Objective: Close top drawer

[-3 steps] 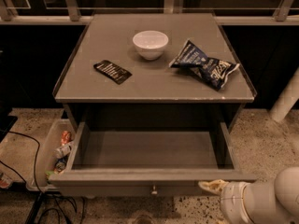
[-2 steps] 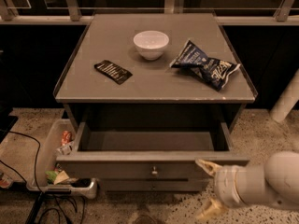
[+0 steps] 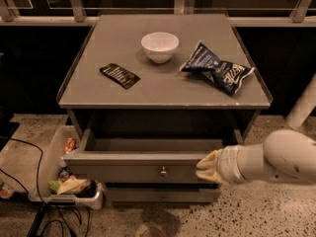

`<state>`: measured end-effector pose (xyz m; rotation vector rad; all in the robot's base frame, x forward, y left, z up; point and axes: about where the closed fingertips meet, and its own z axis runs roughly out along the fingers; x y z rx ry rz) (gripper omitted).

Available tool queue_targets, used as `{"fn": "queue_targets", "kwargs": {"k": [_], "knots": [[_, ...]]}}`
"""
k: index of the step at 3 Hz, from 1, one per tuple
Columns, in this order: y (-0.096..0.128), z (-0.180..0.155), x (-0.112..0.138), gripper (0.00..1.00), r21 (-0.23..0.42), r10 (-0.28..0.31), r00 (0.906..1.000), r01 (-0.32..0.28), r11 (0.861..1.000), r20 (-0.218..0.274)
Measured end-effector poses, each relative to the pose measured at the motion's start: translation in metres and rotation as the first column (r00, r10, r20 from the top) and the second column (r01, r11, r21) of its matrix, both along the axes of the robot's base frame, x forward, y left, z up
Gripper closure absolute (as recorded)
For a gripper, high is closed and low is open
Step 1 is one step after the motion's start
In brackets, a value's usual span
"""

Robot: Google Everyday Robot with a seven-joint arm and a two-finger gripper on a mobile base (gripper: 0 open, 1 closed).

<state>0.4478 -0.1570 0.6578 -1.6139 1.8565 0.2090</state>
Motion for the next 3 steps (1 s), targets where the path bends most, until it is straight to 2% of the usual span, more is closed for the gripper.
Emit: {"fn": "queue_targets", "kwargs": {"k": [1,2,3], "knots": [[-0.010,-0.004,0.035,0.88,-0.030,-0.030,0.9995,0.030,0.999,0.015],[-0.023,-0.003,0.061,1.00,-0.058,-0.067,0.9974,0.068,0.996,0.029],[-0.023,-0.003,0.060,0.82,-0.058,-0.067,0.9974,0.068,0.996,0.029]]}}
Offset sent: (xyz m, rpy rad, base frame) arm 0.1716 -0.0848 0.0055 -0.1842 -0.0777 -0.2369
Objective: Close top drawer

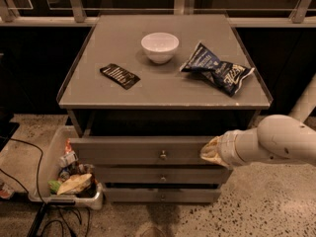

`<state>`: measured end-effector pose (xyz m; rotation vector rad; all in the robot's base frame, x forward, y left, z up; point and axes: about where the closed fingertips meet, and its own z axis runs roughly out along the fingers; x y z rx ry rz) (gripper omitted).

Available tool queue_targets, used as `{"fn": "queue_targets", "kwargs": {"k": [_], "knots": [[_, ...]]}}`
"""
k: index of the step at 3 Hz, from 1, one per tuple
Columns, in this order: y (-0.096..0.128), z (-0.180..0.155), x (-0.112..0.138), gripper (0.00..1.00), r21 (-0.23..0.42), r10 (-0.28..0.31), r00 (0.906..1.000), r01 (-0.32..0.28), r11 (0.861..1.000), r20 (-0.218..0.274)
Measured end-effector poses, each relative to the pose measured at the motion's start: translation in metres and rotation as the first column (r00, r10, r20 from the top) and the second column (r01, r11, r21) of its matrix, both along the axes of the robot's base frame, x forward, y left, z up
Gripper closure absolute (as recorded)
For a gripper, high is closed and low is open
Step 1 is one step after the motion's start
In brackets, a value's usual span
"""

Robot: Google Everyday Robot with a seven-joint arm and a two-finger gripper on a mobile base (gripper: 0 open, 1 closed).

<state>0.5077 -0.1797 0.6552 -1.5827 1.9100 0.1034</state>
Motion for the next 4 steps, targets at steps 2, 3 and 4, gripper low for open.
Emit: {"fn": "queue_targets", "kwargs": {"k": [2,3,4], "knots": [[0.0000,0.0000,0.0000,0.36,0.000,0.000,1.0000,0.000,1.000,0.000],[0.0001,0.0000,0.0000,0.13,0.000,0.000,1.0000,0.000,1.000,0.000],[0.0001,0.0000,0.0000,0.00,0.000,0.000,1.0000,0.000,1.000,0.000]]}}
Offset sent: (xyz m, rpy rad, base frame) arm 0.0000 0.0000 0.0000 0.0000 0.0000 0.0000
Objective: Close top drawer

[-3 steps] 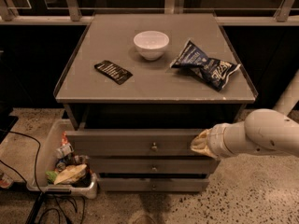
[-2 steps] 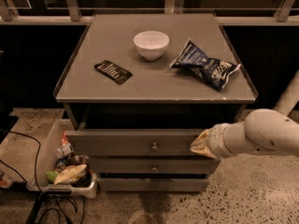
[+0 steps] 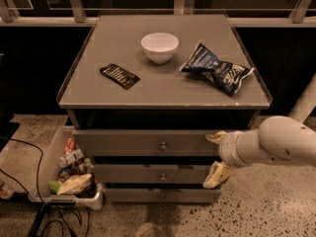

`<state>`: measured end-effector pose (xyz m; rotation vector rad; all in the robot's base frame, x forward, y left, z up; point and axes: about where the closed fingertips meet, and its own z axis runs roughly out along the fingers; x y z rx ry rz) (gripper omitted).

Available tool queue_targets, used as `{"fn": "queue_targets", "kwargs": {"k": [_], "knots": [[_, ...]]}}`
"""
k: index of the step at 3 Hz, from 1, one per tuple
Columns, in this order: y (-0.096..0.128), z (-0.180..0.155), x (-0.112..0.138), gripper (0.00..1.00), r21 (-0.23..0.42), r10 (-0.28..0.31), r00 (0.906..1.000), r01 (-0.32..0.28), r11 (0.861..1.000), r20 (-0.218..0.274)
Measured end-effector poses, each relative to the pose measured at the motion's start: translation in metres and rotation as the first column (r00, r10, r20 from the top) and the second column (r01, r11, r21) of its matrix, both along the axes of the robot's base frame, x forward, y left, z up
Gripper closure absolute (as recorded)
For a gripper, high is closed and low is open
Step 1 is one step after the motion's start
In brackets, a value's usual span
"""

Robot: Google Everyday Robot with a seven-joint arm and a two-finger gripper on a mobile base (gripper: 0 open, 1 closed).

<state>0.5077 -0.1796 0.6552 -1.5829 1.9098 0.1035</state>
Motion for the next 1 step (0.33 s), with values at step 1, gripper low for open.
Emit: {"fn": "queue_targets", "kwargs": {"k": [1], "knots": [[0.0000,0.0000,0.0000,0.00,0.000,0.000,1.0000,0.000,1.000,0.000]]}}
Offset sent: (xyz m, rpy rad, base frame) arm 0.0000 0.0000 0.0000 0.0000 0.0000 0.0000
